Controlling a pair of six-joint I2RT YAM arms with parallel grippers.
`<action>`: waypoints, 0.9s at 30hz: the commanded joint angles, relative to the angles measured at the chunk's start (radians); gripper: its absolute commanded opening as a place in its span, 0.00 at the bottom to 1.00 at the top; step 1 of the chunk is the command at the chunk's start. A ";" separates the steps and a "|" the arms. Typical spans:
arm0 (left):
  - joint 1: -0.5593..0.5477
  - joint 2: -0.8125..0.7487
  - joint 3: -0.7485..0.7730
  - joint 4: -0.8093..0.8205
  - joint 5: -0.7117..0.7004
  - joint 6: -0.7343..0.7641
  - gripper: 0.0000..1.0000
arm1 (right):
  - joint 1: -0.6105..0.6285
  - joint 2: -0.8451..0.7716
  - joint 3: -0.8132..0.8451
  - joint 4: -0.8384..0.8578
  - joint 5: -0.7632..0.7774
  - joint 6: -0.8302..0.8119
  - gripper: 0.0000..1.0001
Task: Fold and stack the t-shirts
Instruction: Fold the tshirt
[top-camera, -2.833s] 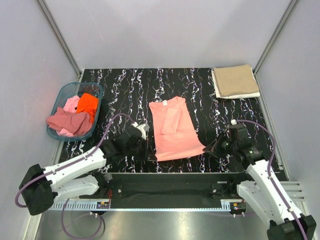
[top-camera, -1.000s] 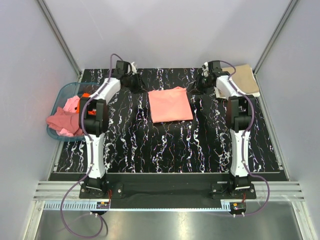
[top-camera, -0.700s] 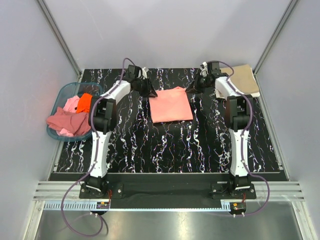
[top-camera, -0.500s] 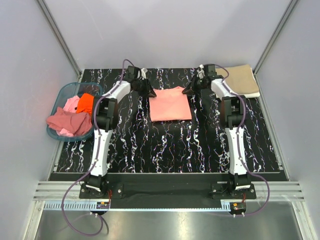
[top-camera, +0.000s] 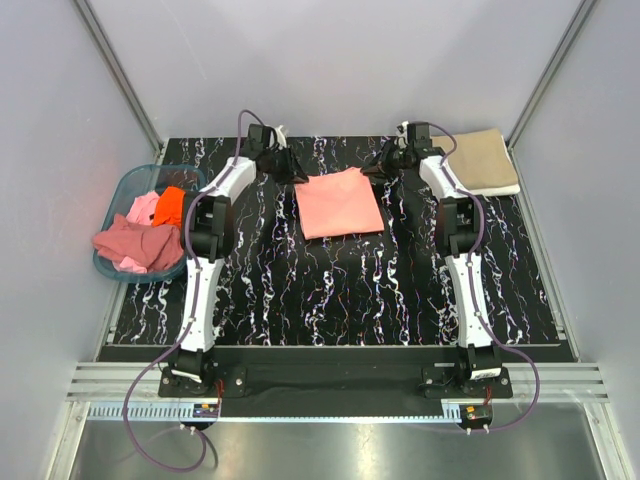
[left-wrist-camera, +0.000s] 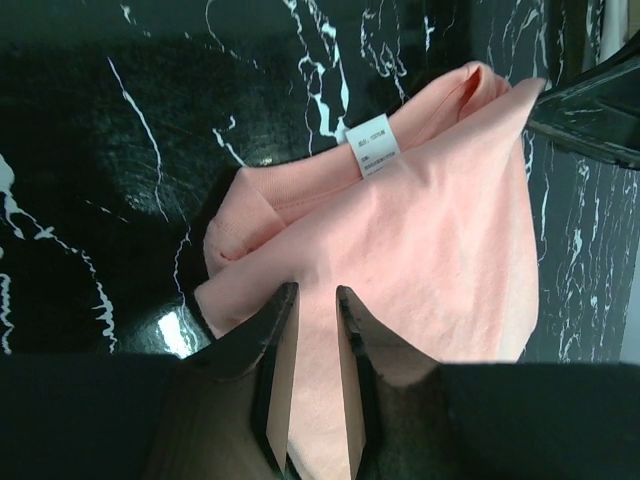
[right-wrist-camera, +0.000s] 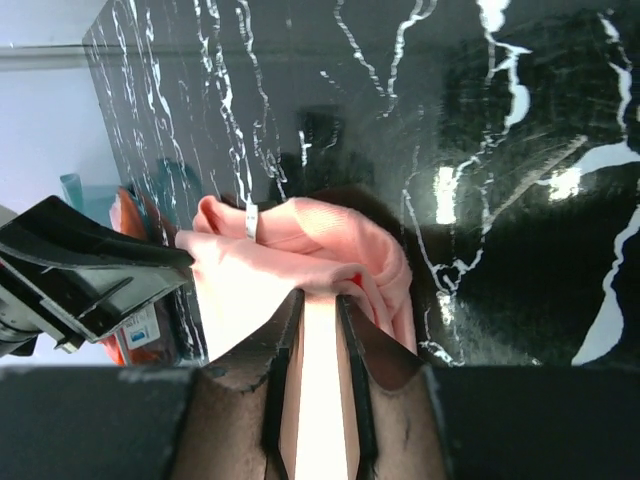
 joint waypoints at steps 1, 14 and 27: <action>0.011 0.012 0.059 0.057 -0.016 -0.009 0.27 | 0.001 0.031 0.043 0.040 0.017 0.057 0.25; 0.039 0.096 0.062 0.061 -0.033 -0.036 0.26 | -0.027 0.099 0.065 0.041 0.045 0.062 0.27; 0.057 -0.304 -0.097 0.054 0.101 -0.090 0.27 | -0.025 -0.329 -0.283 0.012 -0.072 -0.076 0.37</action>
